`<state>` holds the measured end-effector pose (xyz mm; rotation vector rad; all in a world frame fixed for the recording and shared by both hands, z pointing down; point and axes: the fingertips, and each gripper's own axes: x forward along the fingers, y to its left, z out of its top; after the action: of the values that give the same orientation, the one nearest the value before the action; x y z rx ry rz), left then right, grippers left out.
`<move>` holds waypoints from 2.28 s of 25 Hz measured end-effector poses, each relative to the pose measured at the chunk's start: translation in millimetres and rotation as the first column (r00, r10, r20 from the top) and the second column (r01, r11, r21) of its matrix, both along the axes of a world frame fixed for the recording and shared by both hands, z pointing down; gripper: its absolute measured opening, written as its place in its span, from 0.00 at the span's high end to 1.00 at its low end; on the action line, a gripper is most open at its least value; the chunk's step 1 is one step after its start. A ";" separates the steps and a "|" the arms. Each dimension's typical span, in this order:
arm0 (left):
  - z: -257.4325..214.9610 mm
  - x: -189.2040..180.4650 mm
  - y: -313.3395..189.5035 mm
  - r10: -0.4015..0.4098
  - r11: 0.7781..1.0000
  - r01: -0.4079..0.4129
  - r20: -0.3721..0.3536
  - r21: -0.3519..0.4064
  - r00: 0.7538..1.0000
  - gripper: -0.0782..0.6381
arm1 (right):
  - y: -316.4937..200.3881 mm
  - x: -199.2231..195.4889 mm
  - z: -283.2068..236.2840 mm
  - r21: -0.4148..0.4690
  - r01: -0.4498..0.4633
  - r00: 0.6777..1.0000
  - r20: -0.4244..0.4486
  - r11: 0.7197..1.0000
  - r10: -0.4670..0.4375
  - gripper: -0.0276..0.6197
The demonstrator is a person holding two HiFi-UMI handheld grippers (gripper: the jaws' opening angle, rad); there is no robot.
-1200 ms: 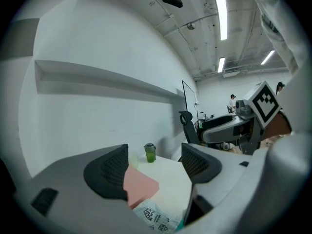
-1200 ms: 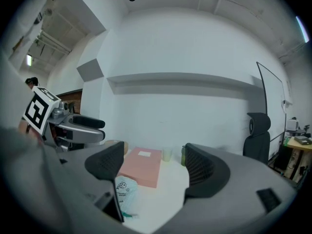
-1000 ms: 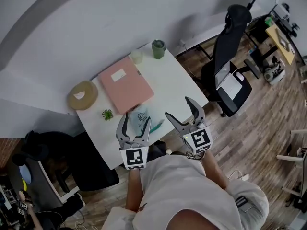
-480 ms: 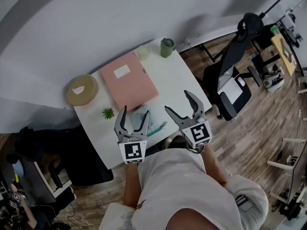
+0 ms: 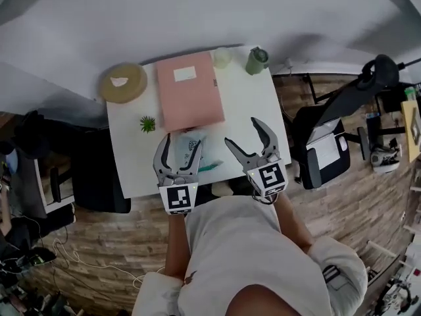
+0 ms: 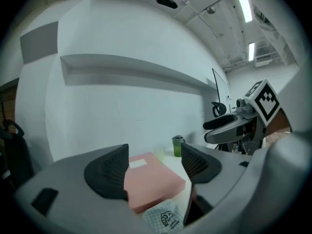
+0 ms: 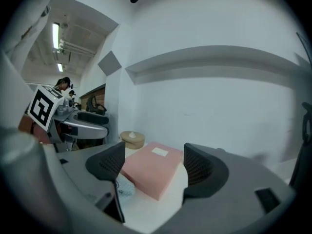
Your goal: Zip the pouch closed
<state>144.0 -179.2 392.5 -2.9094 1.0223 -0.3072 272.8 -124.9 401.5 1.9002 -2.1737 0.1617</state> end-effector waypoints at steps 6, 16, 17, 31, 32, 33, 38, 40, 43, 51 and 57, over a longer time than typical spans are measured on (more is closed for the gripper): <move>18.5 -10.4 23.4 -0.182 0.983 0.183 0.036 -0.021 0.983 0.43 | 2.5 -9.9 24.7 -0.045 0.227 0.974 0.010 0.973 -0.227 0.39; 77.5 -28.8 67.8 -0.360 0.922 0.372 0.121 -0.104 0.925 0.46 | 19.8 -40.7 94.6 -0.175 0.504 0.860 0.008 0.846 -0.511 0.47; 83.9 -29.7 72.7 -0.370 0.916 0.384 0.127 -0.115 0.920 0.47 | 22.7 -42.9 100.8 -0.188 0.521 0.849 0.010 0.833 -0.528 0.47; 174.7 -23.3 109.0 -0.379 0.871 0.423 0.205 -0.252 0.903 0.50 | 49.2 -64.4 180.4 -0.342 0.644 0.730 0.007 0.685 -0.683 0.51; 180.8 -21.9 111.1 -0.376 0.868 0.421 0.206 -0.263 0.904 0.50 | 50.9 -65.7 185.8 -0.351 0.648 0.724 0.007 0.676 -0.690 0.51; 187.1 -20.4 113.1 -0.373 0.865 0.420 0.208 -0.275 0.904 0.50 | 52.4 -66.9 191.0 -0.359 0.652 0.717 0.008 0.668 -0.697 0.52; 217.6 -15.4 126.1 -0.362 0.847 0.421 0.227 -0.325 0.904 0.52 | 61.4 -73.2 210.8 -0.386 0.677 0.685 0.018 0.627 -0.728 0.57; 229.7 -13.1 131.3 -0.358 0.837 0.422 0.236 -0.348 0.903 0.52 | 64.0 -74.8 217.8 -0.395 0.687 0.669 0.018 0.610 -0.743 0.65; 243.7 -10.0 135.6 -0.347 0.826 0.420 0.248 -0.375 0.904 0.53 | 68.5 -79.3 230.2 -0.412 0.711 0.632 0.018 0.570 -0.775 0.69; 268.8 -2.7 146.0 -0.309 0.810 0.409 0.286 -0.420 0.907 0.58 | 77.4 -89.7 251.3 -0.464 0.734 0.564 0.009 0.496 -0.826 0.76; 277.1 5.2 147.1 -0.277 0.815 0.382 0.285 -0.436 0.918 0.63 | 76.4 -95.5 260.0 -0.463 0.750 0.548 0.032 0.473 -0.836 0.87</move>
<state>149.2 -32.2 669.6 -2.9808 1.6179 -1.0037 177.4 -48.5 661.5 0.4858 -2.3714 0.2240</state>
